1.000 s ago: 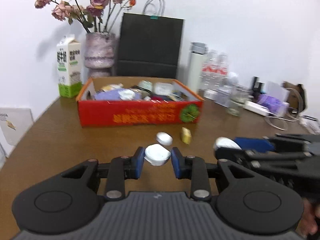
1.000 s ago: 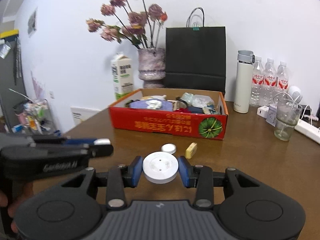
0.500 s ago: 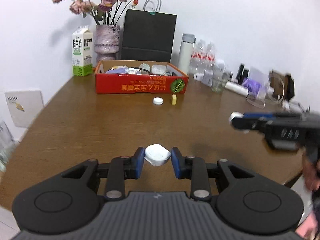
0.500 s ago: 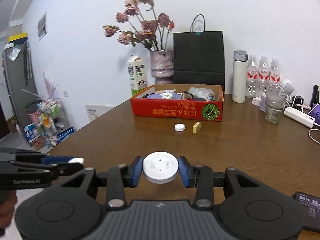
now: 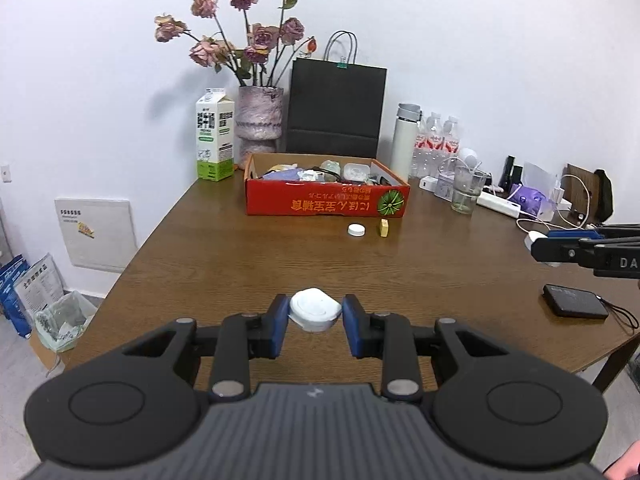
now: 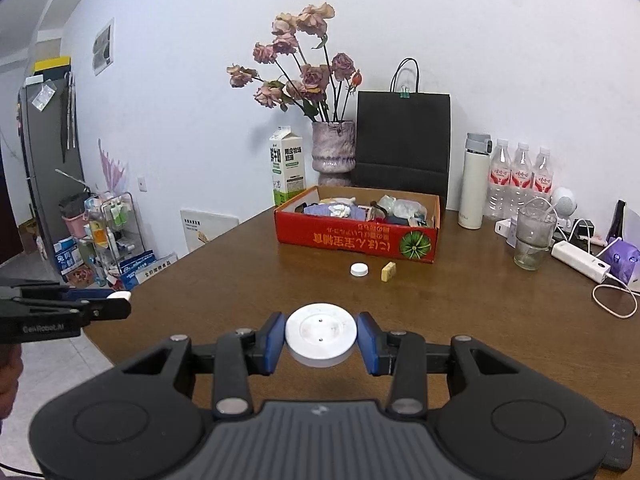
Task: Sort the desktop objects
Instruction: 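Carry both white lids over the cardboard box, then lower the lids into the box and open both tools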
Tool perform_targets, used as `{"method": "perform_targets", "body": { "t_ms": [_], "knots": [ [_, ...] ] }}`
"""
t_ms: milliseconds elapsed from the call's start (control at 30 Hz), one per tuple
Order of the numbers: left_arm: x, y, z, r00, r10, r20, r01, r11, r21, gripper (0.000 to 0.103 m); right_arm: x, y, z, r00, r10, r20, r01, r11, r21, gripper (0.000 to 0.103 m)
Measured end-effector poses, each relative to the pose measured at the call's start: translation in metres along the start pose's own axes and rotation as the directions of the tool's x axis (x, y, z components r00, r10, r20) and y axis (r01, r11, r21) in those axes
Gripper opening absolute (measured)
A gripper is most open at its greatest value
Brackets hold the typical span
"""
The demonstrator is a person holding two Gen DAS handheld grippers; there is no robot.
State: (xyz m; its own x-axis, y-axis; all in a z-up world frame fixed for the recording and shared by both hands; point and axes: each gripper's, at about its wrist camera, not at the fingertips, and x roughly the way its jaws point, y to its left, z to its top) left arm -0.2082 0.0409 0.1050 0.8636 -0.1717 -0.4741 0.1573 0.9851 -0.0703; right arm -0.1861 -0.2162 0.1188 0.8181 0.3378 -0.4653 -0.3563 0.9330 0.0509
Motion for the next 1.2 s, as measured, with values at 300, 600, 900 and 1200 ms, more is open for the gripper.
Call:
{"method": "perform_targets", "body": {
  "t_ms": [300, 600, 900, 1200],
  "knots": [
    [0.035, 0.015, 0.054, 0.998, -0.013, 0.068, 0.008, 0.997, 0.079, 0.030, 0.035, -0.020, 0.040, 1.000, 0.015, -0.004, -0.015, 1.000, 0.004, 0.038],
    [0.142, 0.047, 0.131, 0.997, 0.031, 0.069, -0.034, 0.998, 0.045, 0.030, 0.133, -0.060, 0.110, 0.999, 0.047, 0.000, -0.047, 0.996, 0.081, 0.038],
    [0.267, 0.075, 0.225, 1.000, 0.008, -0.013, -0.009, 1.000, -0.026, 0.030, 0.276, -0.076, 0.191, 0.997, 0.040, -0.063, -0.034, 0.995, 0.095, 0.038],
    [0.421, 0.109, 0.267, 0.974, 0.027, -0.225, -0.054, 0.992, -0.115, 0.030, 0.425, -0.105, 0.245, 0.978, 0.064, -0.197, -0.029, 0.984, 0.177, 0.038]
  ]
}}
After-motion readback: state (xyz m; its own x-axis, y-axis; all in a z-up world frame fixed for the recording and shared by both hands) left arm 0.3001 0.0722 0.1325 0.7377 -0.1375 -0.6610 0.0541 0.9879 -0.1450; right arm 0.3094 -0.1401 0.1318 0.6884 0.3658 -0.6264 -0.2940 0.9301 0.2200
